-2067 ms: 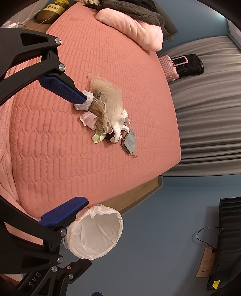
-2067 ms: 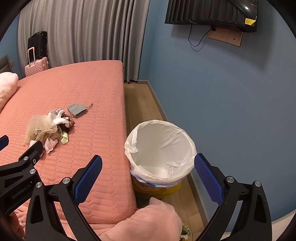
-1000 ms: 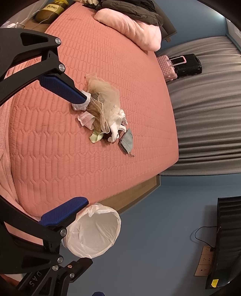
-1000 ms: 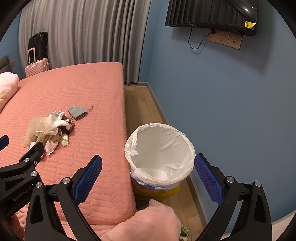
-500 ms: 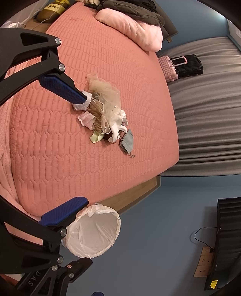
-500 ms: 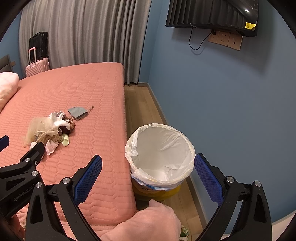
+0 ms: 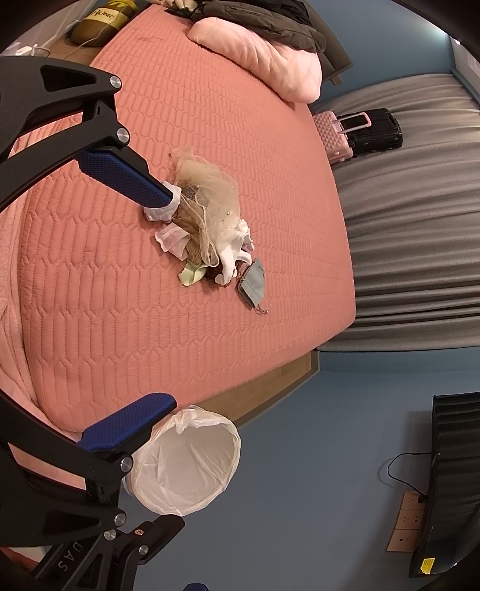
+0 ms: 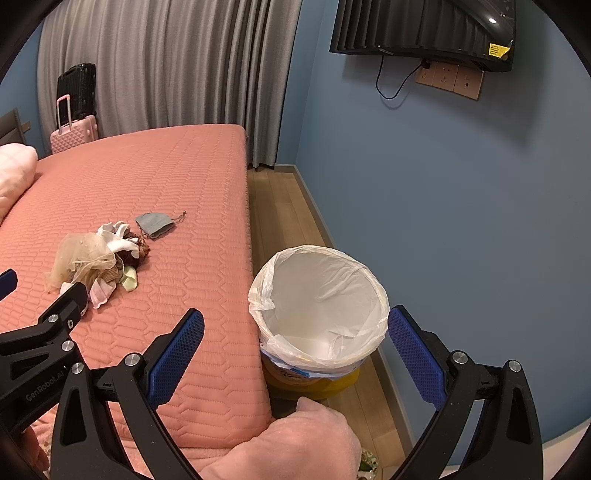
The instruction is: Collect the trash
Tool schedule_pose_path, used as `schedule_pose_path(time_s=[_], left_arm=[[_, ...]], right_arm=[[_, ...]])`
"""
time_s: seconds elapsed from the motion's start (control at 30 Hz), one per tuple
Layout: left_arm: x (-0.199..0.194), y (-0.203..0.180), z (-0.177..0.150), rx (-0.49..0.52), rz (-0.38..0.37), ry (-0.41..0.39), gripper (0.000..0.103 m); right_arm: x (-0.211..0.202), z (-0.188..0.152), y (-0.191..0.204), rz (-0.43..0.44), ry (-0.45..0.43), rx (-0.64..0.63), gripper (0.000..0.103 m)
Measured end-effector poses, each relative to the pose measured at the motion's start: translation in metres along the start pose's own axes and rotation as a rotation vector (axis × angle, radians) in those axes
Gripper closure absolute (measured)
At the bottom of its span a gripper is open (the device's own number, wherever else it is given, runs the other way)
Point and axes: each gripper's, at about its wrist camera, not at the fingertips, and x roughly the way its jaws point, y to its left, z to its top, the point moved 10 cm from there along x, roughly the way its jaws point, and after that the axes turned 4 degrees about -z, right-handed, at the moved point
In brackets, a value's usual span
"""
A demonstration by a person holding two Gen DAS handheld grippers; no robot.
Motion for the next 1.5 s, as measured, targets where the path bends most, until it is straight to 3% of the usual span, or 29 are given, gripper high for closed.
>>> schedule_pose_path(time_s=[1.2, 1.5], left_arm=[[-0.002, 0.004, 0.001, -0.016, -0.015, -0.010, 0.007], [0.002, 0.028, 0.003, -0.065, -0.021, -0.009, 0.007]], right_arm=[[-0.006, 0.006, 0.003, 0.001, -0.016, -0.007, 0.006], [-0.011, 0.011, 0.021, -0.002, -0.046, -0.011, 0.007]])
